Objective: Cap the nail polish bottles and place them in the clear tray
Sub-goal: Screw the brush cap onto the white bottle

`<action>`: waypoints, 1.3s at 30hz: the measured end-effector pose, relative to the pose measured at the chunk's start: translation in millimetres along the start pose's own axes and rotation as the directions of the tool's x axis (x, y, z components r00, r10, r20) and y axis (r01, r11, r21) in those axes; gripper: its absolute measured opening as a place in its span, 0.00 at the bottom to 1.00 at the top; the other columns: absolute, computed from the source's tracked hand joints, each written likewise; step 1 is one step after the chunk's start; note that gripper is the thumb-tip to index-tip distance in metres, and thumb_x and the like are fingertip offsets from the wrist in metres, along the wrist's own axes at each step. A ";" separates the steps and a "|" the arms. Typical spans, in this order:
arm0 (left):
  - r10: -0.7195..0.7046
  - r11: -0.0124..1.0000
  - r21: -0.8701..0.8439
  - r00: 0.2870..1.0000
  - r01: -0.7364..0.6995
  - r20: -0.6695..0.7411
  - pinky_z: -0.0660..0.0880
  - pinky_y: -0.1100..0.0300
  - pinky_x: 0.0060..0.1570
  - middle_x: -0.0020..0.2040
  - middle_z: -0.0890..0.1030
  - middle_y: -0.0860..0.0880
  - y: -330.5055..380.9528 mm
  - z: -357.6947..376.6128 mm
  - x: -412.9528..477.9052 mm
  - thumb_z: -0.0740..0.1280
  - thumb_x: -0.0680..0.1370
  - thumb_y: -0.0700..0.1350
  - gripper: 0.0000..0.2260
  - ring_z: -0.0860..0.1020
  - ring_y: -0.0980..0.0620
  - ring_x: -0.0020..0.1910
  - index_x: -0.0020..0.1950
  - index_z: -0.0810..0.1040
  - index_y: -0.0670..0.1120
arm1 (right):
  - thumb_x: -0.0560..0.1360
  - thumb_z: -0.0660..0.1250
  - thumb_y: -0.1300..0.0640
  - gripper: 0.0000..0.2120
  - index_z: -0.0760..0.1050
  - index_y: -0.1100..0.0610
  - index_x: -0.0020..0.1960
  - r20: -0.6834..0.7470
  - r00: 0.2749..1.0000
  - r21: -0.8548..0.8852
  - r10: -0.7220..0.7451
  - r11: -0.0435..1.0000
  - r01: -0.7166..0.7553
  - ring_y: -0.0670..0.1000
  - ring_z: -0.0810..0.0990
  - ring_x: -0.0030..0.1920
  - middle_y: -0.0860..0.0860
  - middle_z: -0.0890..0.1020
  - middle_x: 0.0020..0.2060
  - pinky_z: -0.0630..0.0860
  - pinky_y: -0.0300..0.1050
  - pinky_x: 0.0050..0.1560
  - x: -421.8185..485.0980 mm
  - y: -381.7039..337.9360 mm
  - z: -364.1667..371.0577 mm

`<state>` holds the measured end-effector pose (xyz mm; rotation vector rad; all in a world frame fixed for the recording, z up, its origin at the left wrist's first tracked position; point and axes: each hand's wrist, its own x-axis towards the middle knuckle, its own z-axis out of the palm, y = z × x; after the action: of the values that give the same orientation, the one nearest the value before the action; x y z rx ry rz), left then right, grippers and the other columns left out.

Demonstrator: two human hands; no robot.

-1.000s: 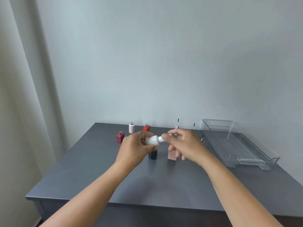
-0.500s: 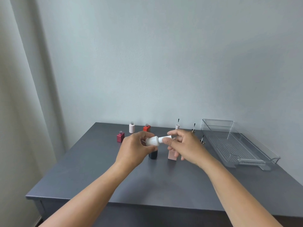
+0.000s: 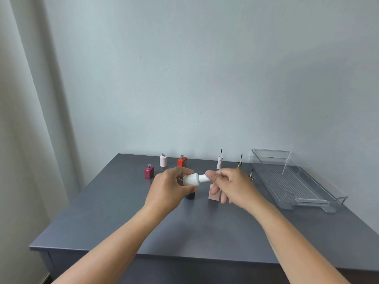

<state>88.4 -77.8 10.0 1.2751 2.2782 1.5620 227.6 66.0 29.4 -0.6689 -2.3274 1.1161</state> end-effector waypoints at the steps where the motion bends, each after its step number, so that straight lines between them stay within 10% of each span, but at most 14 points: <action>1: -0.002 1.000 0.003 1.000 0.002 0.002 0.72 0.73 0.34 0.39 0.81 0.60 -0.1 0.4 -0.2 0.79 0.68 0.44 0.16 0.78 0.66 0.36 0.44 0.79 0.65 | 0.71 0.68 0.36 0.16 0.79 0.47 0.48 0.004 1.000 0.015 -0.010 1.000 0.010 0.45 0.81 0.25 0.47 0.86 0.34 0.69 0.29 0.24 -0.8 1.5 0.2; 5: -0.001 1.000 0.011 1.000 0.001 0.006 0.73 0.73 0.33 0.38 0.82 0.60 -0.8 3.1 -1.0 0.79 0.68 0.44 0.17 0.78 0.66 0.35 0.42 0.79 0.66 | 0.76 0.70 0.52 0.02 0.77 0.48 0.47 -0.004 0.998 0.018 -0.060 0.998 0.060 0.46 0.79 0.25 0.45 0.86 0.35 0.69 0.30 0.27 -1.5 6.9 2.0; 13: 0.006 0.999 0.036 1.000 -0.006 0.012 0.78 0.66 0.38 0.40 0.83 0.58 -4.6 7.1 -2.3 0.79 0.67 0.46 0.17 0.79 0.64 0.37 0.42 0.78 0.67 | 0.76 0.61 0.35 0.25 0.78 0.57 0.41 -0.001 1.000 -0.021 -0.029 0.999 0.029 0.48 0.78 0.23 0.48 0.86 0.32 0.69 0.30 0.25 -6.1 7.6 0.9; 21: -0.002 0.999 0.042 1.000 0.001 0.028 0.77 0.69 0.38 0.42 0.83 0.59 -7.8 9.9 -2.8 0.79 0.67 0.47 0.17 0.79 0.64 0.40 0.43 0.78 0.67 | 0.76 0.71 0.55 0.02 0.78 0.50 0.47 -0.012 0.999 0.050 -0.045 0.998 0.046 0.44 0.79 0.23 0.47 0.86 0.34 0.69 0.29 0.27 -5.4 10.2 4.3; 39: 0.012 0.994 0.104 0.999 -0.017 0.047 0.77 0.65 0.45 0.47 0.82 0.61 -11.9 8.5 -4.5 0.79 0.68 0.48 0.17 0.79 0.65 0.44 0.55 0.84 0.57 | 0.75 0.69 0.47 0.01 0.80 0.42 0.45 0.011 0.998 -0.152 -0.070 0.986 0.071 0.39 0.77 0.31 0.38 0.78 0.27 0.75 0.44 0.38 0.4 12.5 9.9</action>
<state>88.7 -76.1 -5.2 1.3403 2.3552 1.4186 224.2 67.3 13.9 -0.6334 -2.4396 0.9171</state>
